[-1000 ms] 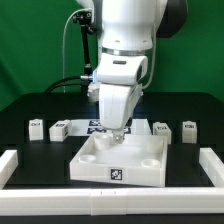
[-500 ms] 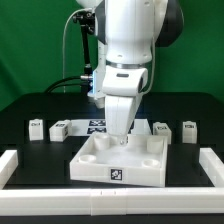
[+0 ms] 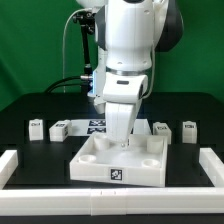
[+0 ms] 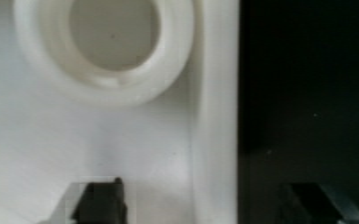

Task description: Assemble one leg

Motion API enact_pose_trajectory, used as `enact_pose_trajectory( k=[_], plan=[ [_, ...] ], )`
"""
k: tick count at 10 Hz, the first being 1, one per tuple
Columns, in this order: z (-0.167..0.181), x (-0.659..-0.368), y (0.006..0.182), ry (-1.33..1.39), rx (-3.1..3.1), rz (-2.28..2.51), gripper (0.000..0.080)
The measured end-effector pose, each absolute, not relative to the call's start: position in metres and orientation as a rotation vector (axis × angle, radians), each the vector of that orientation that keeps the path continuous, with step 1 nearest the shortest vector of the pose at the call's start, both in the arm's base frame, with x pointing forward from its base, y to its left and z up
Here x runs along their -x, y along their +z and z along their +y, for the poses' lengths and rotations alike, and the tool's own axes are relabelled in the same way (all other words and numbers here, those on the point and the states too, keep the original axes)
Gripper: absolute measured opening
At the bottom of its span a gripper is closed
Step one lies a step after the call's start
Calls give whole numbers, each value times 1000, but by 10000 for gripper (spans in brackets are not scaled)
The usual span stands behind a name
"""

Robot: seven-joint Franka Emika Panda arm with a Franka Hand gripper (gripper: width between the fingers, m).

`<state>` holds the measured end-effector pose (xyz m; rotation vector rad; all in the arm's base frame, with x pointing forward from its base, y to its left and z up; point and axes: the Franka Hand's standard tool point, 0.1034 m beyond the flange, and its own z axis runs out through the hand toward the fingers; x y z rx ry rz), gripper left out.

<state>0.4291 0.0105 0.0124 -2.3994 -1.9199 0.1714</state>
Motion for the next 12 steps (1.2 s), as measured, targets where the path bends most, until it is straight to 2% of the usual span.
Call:
enact_pose_trajectory(
  k=[1,2,3,11,12],
  plan=[
    [10,-429,12,171,2399,-1920,240],
    [10,-429,12,172,2399,-1920,240],
    [11,-430,13,166,2402,-1922,72],
    [11,-432,14,161,2402,-1926,67],
    [14,-441,16,153,2377,-1976,67]
  ],
)
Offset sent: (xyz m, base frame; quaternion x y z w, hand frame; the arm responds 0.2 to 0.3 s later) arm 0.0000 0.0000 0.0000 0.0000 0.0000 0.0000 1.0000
